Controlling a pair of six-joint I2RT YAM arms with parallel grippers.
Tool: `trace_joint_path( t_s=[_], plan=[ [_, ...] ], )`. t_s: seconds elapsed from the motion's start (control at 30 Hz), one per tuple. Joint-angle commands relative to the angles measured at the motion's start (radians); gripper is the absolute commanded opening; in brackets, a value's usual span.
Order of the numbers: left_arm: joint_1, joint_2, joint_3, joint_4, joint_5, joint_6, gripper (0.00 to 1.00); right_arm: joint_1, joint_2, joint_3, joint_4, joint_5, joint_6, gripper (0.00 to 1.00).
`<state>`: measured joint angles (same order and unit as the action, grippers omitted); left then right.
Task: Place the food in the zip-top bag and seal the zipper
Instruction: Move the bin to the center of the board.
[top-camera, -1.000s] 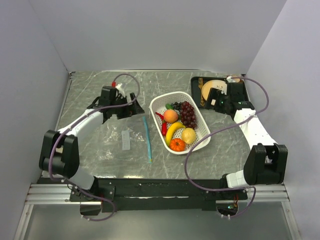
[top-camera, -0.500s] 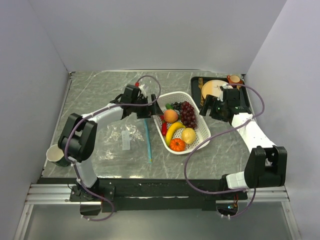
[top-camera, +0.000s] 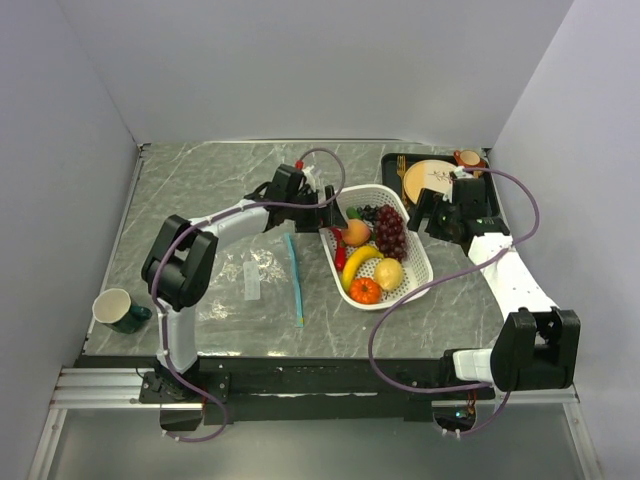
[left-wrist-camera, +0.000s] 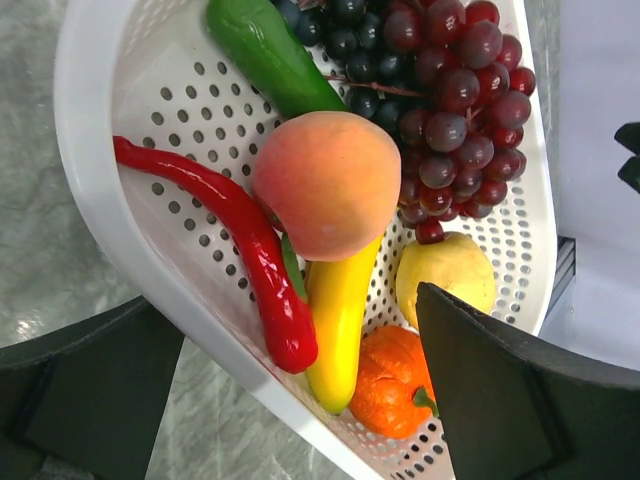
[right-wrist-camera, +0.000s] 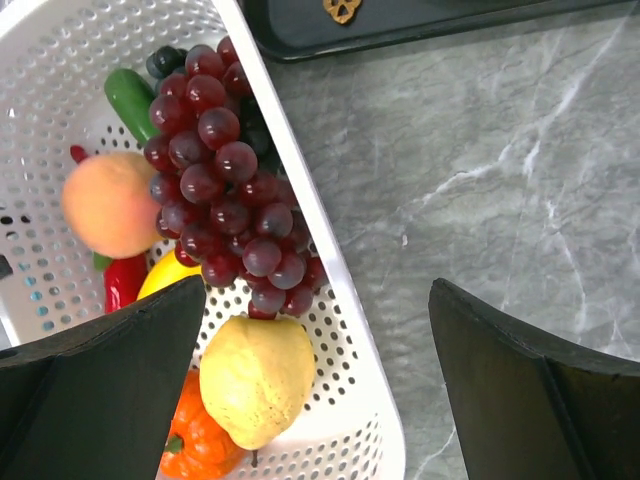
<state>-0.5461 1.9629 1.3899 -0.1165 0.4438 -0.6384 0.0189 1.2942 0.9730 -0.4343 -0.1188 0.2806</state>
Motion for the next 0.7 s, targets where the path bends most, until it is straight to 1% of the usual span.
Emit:
trace_joint_path(
  t_s=[0.0,0.13,0.2,0.3,0.37,0.53,0.6,0.63,0.67],
  plan=[
    [-0.028,0.011,0.027,0.057,0.073,-0.003,0.99,-0.010,-0.032,-0.011,0.011,0.021,0.003,1.00],
    [-0.058,0.036,0.075,0.043,0.072,-0.001,0.99,-0.011,-0.033,-0.011,0.012,0.013,0.005,1.00],
    [-0.061,0.022,0.064,0.043,0.058,-0.006,0.99,-0.011,-0.038,-0.010,0.011,0.013,0.008,1.00],
    [-0.060,-0.033,0.017,0.018,-0.009,-0.006,0.99,-0.011,-0.052,-0.011,0.008,0.008,0.006,1.00],
    [-0.055,-0.067,-0.006,-0.027,-0.085,0.003,0.99,-0.011,-0.064,-0.013,0.011,-0.002,0.003,1.00],
    [-0.041,-0.223,-0.098,-0.069,-0.204,0.016,0.99,-0.011,-0.087,-0.011,0.017,-0.012,0.017,1.00],
    [-0.041,-0.327,-0.152,-0.063,-0.276,0.017,0.99,-0.010,-0.104,-0.011,0.020,-0.002,0.034,1.00],
    [-0.041,-0.366,-0.175,-0.054,-0.304,0.014,0.99,-0.011,-0.111,-0.010,0.017,0.051,0.054,1.00],
    [-0.040,-0.439,-0.195,-0.052,-0.385,0.013,0.99,-0.011,-0.127,-0.007,0.011,0.089,0.101,1.00]
  ],
)
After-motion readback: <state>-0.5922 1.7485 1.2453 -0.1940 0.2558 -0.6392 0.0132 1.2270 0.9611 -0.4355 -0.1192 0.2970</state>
